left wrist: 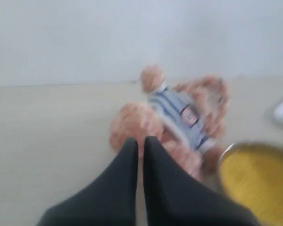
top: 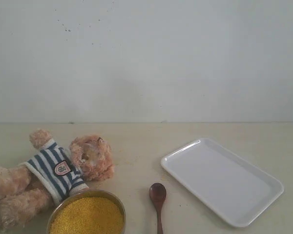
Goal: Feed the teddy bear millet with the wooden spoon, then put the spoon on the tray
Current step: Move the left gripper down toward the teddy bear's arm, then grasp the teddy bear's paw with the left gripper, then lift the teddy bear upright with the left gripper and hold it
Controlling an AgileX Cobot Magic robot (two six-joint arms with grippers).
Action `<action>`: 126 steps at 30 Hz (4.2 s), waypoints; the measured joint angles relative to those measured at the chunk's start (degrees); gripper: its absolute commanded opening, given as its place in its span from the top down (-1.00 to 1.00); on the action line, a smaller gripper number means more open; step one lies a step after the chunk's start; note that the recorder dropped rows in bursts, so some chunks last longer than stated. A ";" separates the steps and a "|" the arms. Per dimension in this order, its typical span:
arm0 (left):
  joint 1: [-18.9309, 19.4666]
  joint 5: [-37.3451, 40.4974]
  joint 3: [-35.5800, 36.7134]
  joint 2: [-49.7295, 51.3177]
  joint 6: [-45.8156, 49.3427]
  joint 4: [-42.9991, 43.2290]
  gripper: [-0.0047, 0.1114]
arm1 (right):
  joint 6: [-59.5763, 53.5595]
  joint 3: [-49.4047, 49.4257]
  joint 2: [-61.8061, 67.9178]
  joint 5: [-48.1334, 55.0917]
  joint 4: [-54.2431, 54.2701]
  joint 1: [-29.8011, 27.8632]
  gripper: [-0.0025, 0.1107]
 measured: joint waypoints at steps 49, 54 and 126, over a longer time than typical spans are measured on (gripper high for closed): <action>0.76 35.90 -71.52 92.33 18.66 2.92 0.85 | 0.00 0.00 0.00 0.00 0.00 0.00 0.96; 0.76 33.16 -71.87 94.73 29.96 3.15 0.55 | 0.00 0.00 0.00 0.00 0.00 0.00 0.96; 22.93 39.56 -53.97 92.08 61.38 -64.48 0.85 | 0.00 0.00 0.00 0.20 0.00 0.00 0.96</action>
